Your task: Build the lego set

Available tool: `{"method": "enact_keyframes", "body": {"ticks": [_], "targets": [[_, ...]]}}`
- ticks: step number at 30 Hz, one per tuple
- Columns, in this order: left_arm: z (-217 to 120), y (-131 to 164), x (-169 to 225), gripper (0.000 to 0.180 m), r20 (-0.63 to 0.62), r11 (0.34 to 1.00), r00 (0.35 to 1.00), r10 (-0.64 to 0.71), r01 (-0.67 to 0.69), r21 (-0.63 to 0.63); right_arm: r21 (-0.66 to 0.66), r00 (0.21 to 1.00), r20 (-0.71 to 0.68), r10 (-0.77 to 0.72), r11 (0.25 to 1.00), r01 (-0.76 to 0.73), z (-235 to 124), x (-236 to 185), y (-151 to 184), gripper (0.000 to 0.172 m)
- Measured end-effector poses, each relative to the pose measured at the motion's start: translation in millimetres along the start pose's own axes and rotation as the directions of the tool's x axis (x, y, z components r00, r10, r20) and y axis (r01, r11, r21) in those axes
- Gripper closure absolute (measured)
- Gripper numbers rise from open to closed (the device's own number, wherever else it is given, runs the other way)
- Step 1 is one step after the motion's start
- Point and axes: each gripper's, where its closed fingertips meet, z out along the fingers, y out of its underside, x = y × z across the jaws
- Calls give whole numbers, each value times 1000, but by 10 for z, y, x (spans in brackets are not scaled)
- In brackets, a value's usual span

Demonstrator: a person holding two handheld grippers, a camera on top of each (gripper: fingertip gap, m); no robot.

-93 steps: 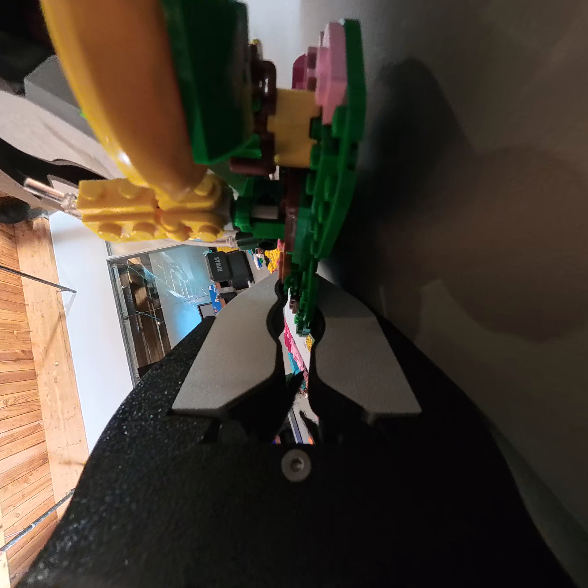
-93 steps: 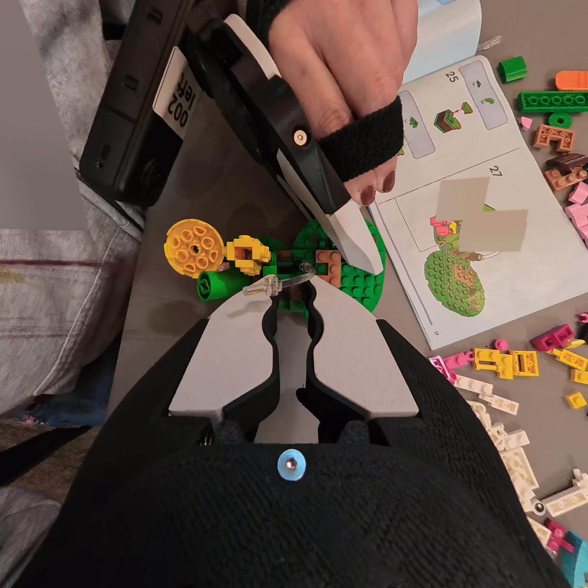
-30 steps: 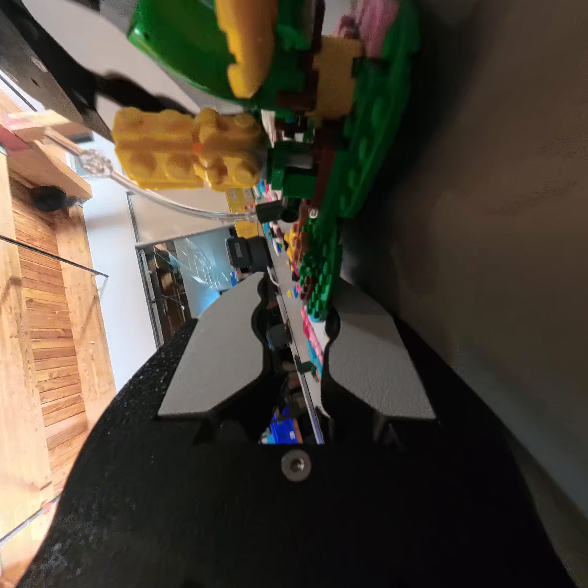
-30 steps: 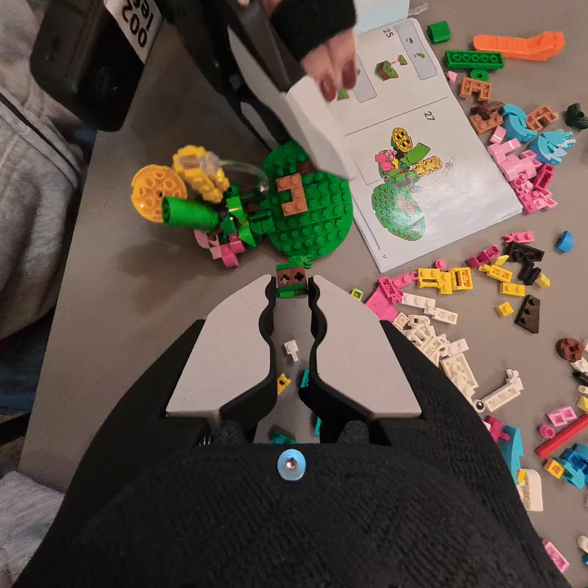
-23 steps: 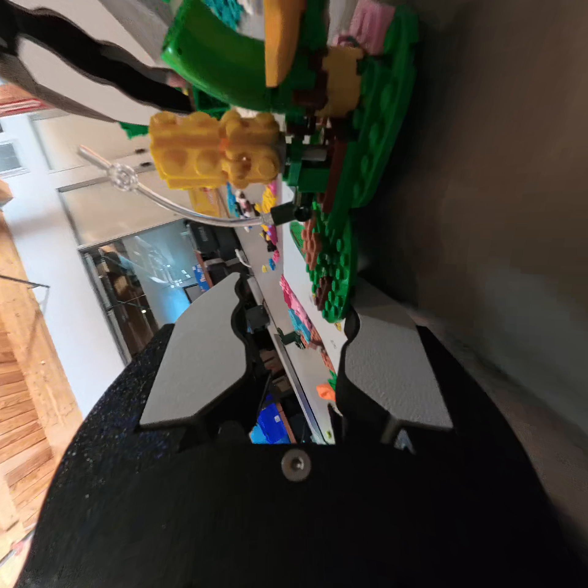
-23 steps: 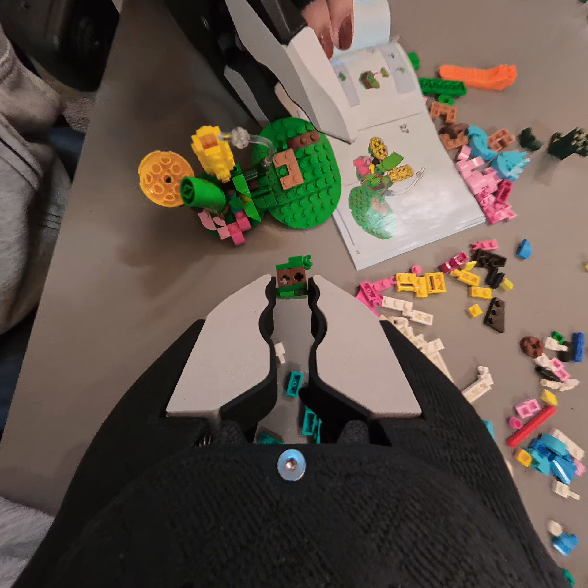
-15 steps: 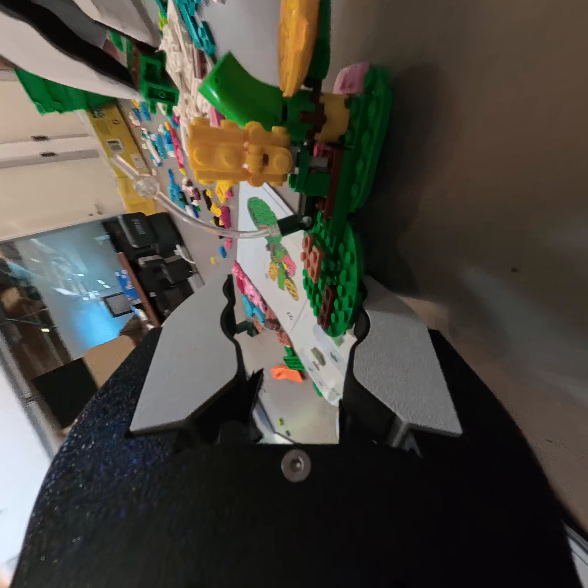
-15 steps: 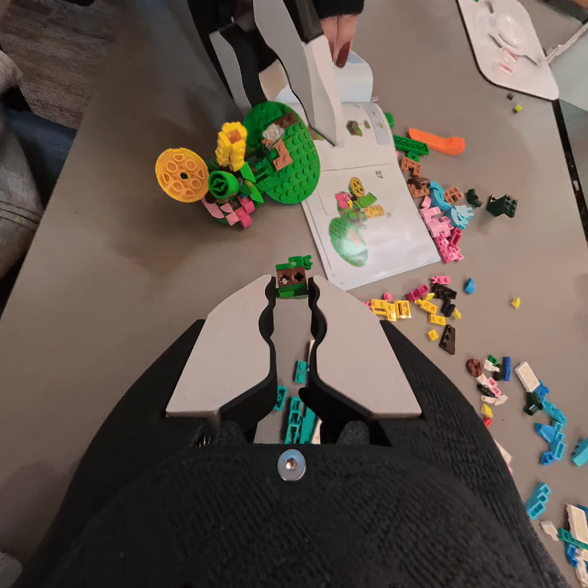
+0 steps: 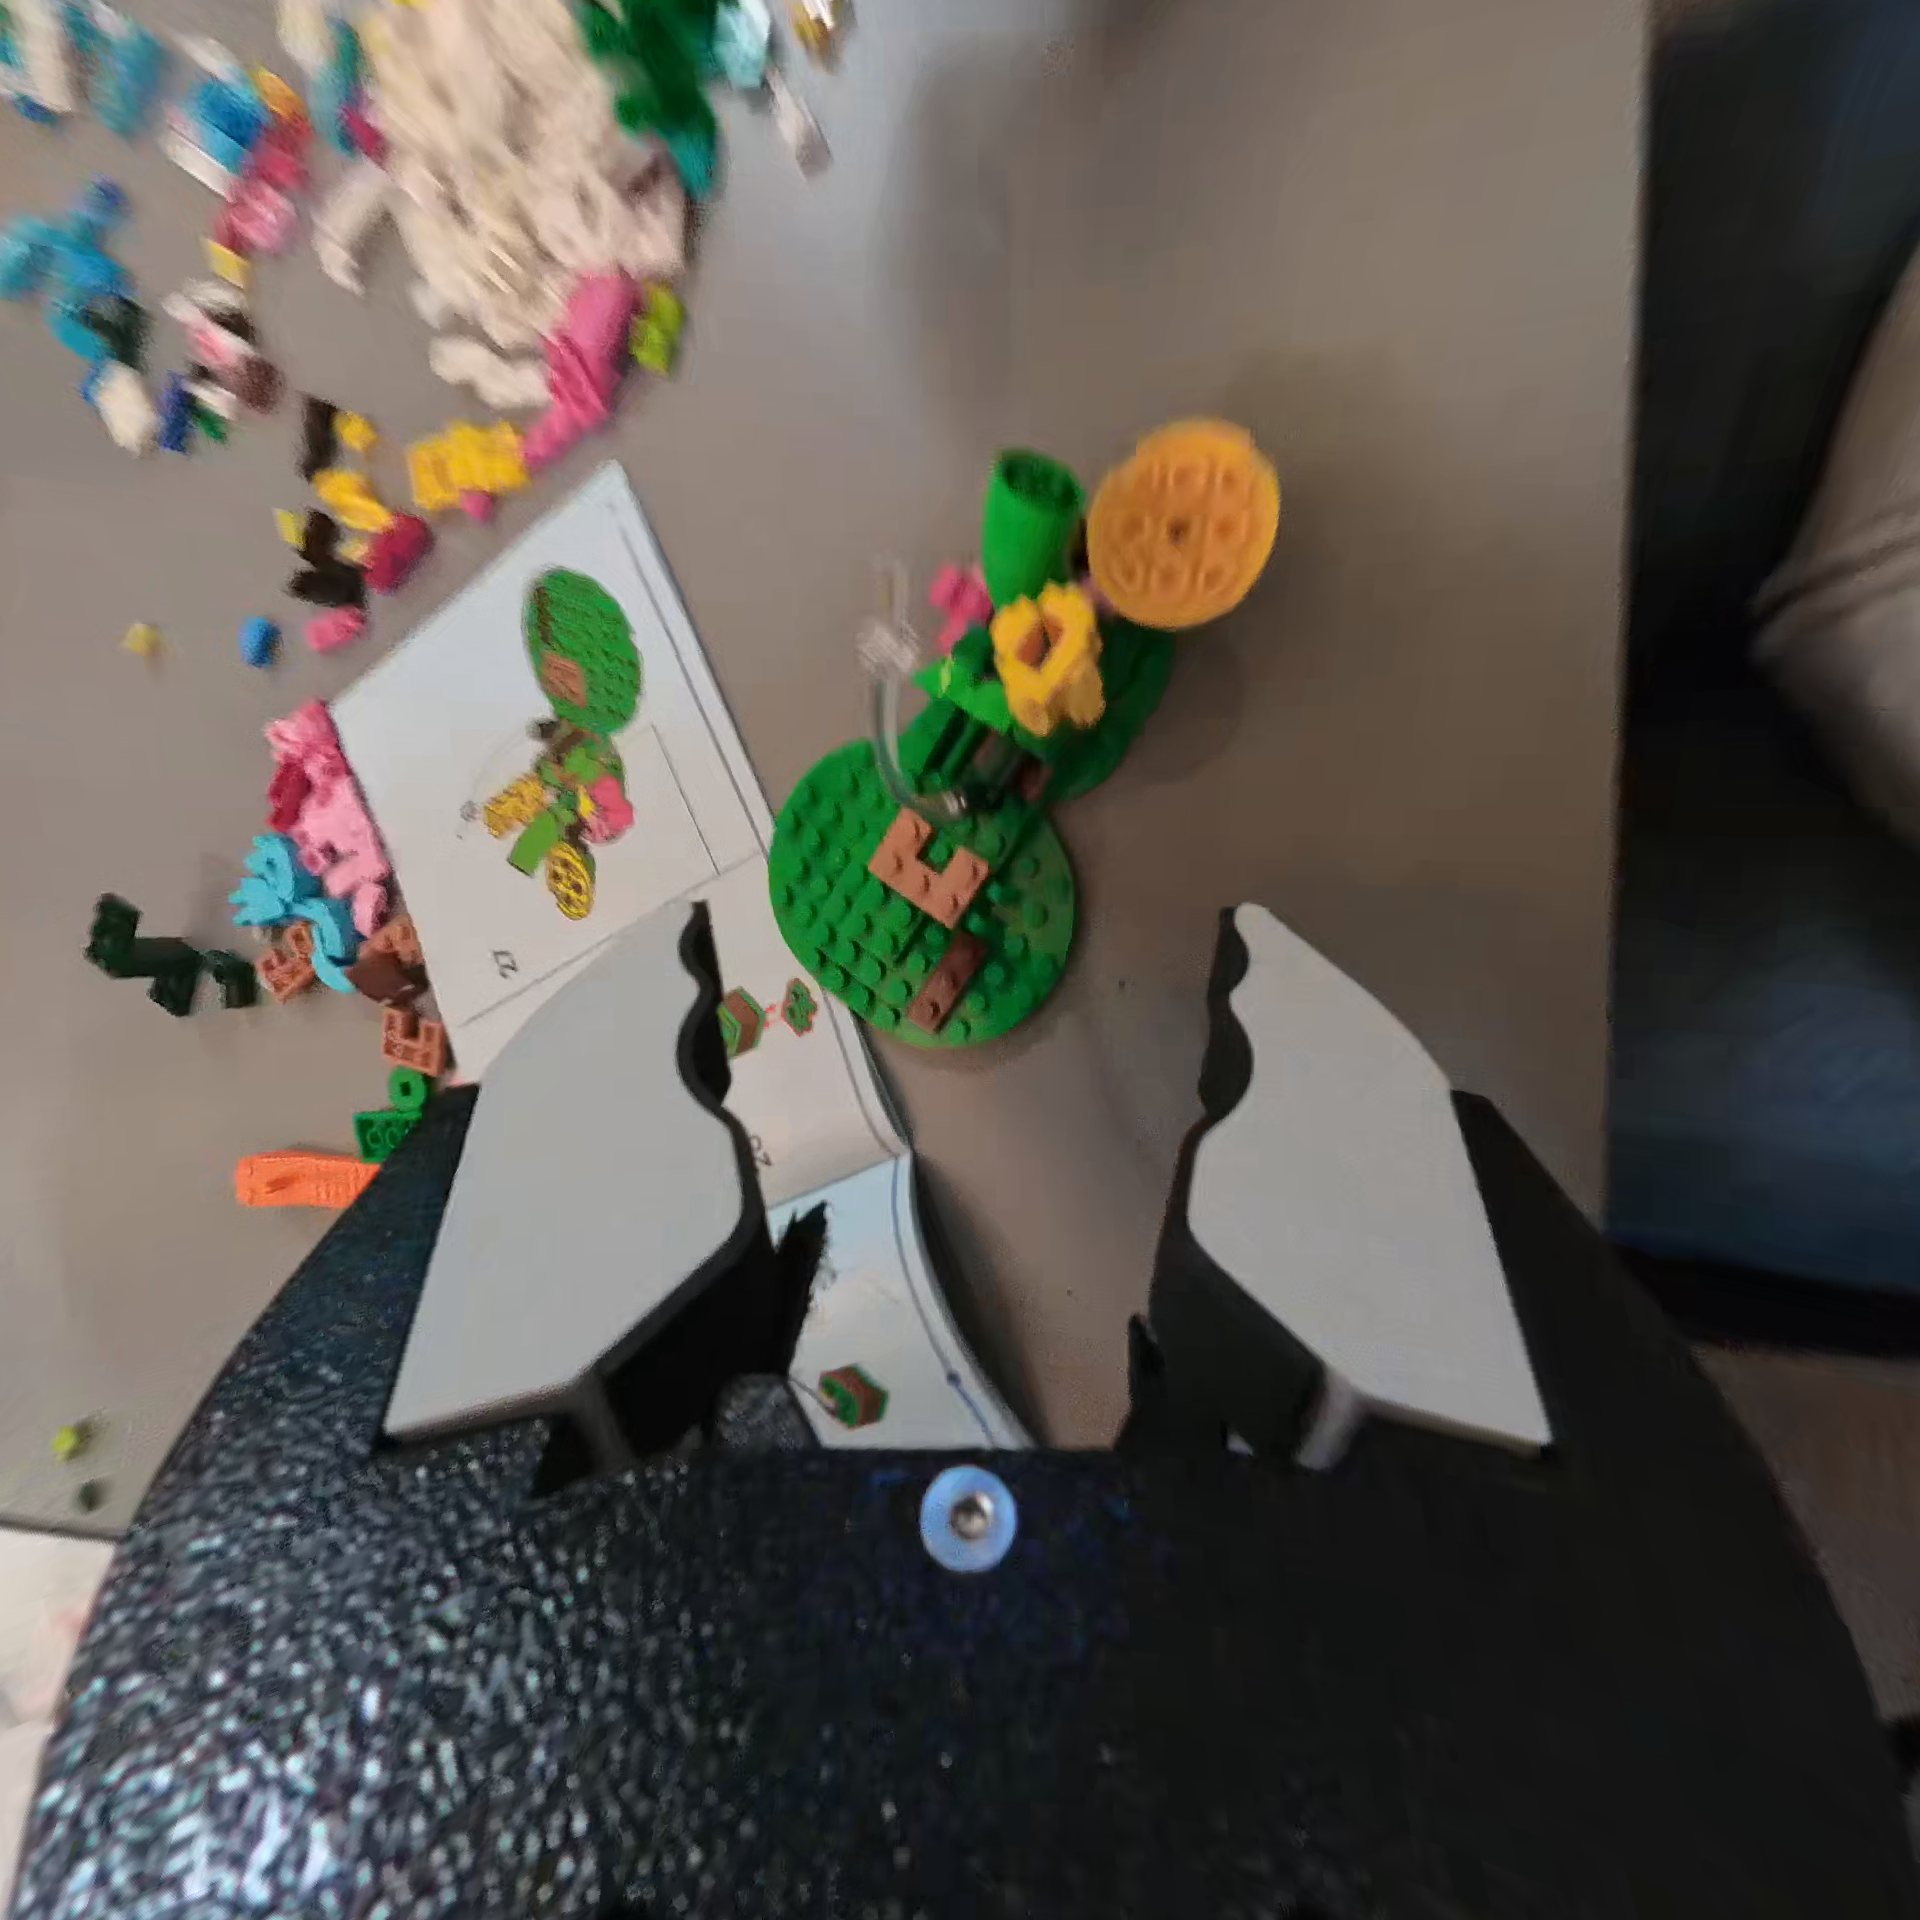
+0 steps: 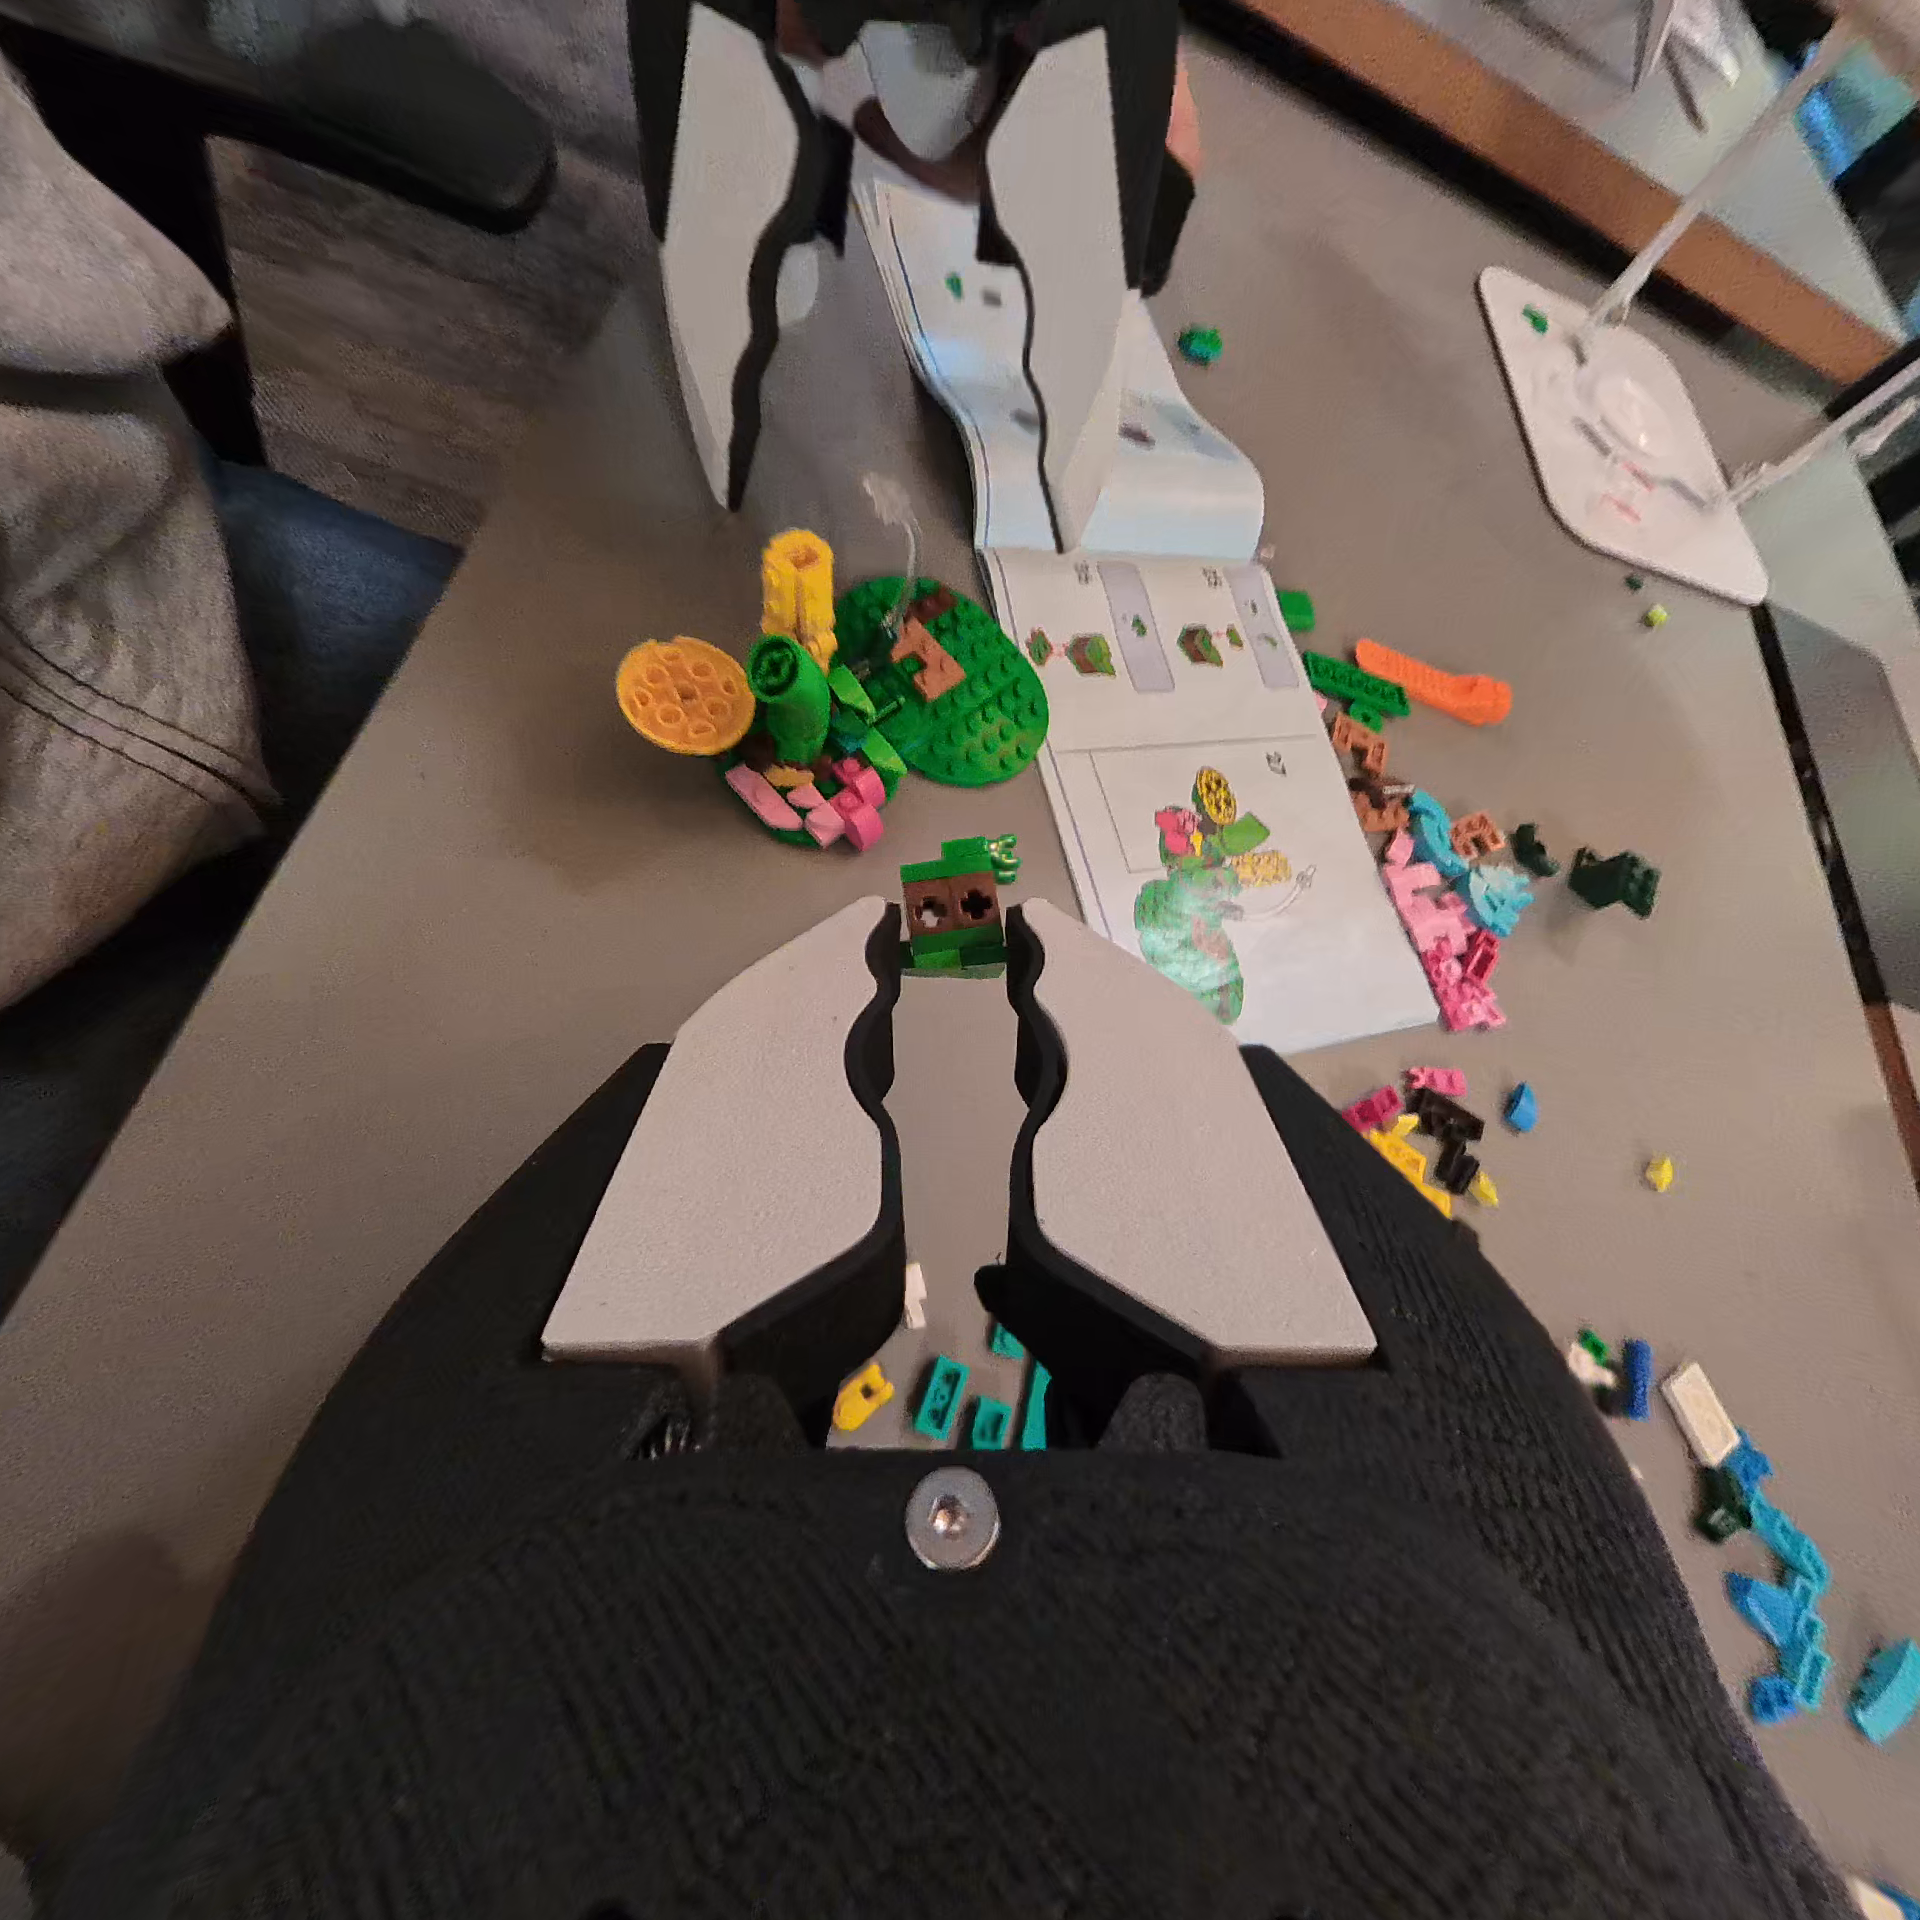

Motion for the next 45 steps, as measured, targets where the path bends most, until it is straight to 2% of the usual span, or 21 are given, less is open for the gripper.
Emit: {"method": "enact_keyframes", "body": {"ticks": [3,6,8,10,12,15,16,19,22,28,34,37,40,43,45], "targets": [[-294,-378,-126,110,66,965,991,-119,99,244,96,1000,10,-11,995,10,-86,-33,-176,154],[-518,-833,-279,114,225,909,960,-165,60,412,178,1000,17,-14,984,11,-148,-63,-325,155],[-515,-1023,-299,118,409,929,911,-51,-107,355,220,999,52,4,975,-15,-176,-107,-400,155],[-444,-1123,-302,125,575,935,806,142,-300,190,249,994,103,34,967,-59,-202,-154,-446,155],[-352,-1232,-247,132,652,885,692,308,-460,70,274,985,158,75,955,-116,-232,-185,-477,155],[-294,-1435,-90,144,708,770,564,425,-636,46,311,955,265,133,926,-216,-299,-236,-516,155],[-301,-1473,-79,144,726,750,532,436,-660,33,317,942,301,151,916,-248,-323,-252,-523,154],[-242,-1507,-74,135,705,765,568,426,-641,54,313,902,392,182,896,-317,-366,-310,-523,155],[-186,-1541,-68,136,688,760,580,435,-647,64,295,881,436,185,895,-334,-360,-368,-516,154],[-117,-1560,-124,159,702,754,540,464,-657,8,288,881,442,169,903,-318,-339,-414,-530,154],[-94,-1516,-159,165,707,781,551,444,-625,-3,298,893,419,165,904,-307,-341,-386,-533,154],[-84,-1453,-240,165,705,839,595,385,-544,0,325,923,349,165,902,-284,-318,-292,-543,152],[-26,-1342,-317,165,673,910,680,290,-414,27,388,965,224,139,895,-220,-340,-146,-590,144],[36,-1229,-372,165,627,961,761,165,-266,70,407,995,67,72,909,-93,-371,-37,-602,144],[60,-1192,-384,165,588,978,805,74,-175,116,371,1000,-4,22,929,-18,-350,-18,-567,149]]}}
